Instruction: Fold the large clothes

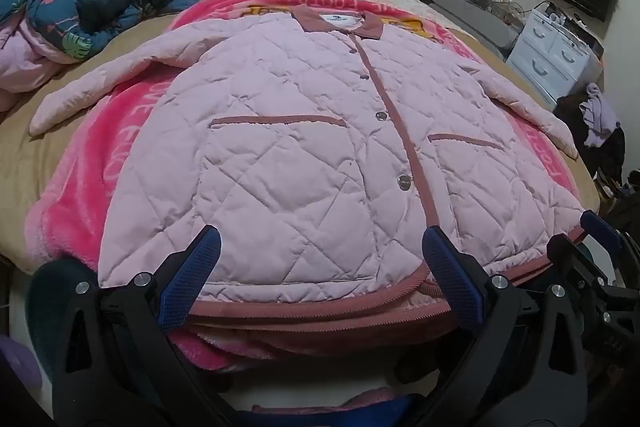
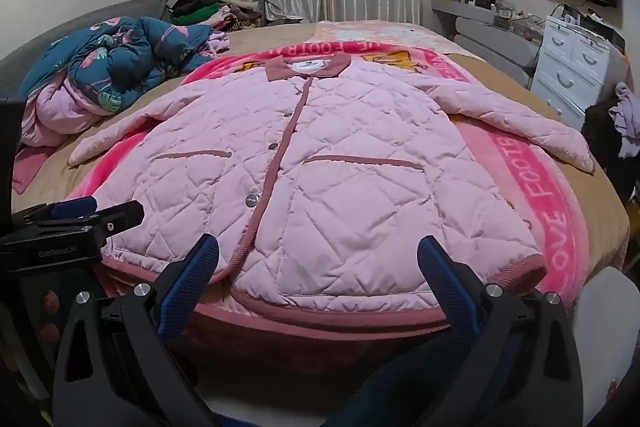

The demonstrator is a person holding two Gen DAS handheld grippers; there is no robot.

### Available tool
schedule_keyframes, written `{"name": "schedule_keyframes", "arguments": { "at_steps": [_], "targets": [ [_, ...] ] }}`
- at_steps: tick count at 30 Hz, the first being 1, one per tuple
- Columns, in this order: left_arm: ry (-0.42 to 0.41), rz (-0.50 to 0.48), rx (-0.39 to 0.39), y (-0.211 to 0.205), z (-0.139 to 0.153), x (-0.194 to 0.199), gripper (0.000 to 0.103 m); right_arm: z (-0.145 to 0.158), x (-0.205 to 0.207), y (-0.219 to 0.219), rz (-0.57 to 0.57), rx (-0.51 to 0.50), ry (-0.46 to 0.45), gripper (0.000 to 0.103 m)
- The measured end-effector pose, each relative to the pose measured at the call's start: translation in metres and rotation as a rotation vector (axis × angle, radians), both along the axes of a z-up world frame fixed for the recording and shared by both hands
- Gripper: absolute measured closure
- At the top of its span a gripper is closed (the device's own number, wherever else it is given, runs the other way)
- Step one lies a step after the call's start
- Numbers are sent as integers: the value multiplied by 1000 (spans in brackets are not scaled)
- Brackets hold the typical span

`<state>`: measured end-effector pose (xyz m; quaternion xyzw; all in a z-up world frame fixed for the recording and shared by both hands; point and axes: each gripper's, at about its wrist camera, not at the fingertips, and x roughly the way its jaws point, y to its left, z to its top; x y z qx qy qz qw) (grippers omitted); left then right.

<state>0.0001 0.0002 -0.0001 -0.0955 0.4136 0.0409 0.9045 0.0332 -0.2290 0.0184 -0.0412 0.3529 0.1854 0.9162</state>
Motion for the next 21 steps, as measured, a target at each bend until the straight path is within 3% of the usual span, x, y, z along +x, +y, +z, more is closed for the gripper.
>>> {"name": "schedule_keyframes", "arguments": {
  "at_steps": [21],
  "targets": [
    [-9, 3, 5, 0, 0, 0, 8, -2, -3, -2, -12, 9, 4, 4]
  ]
}}
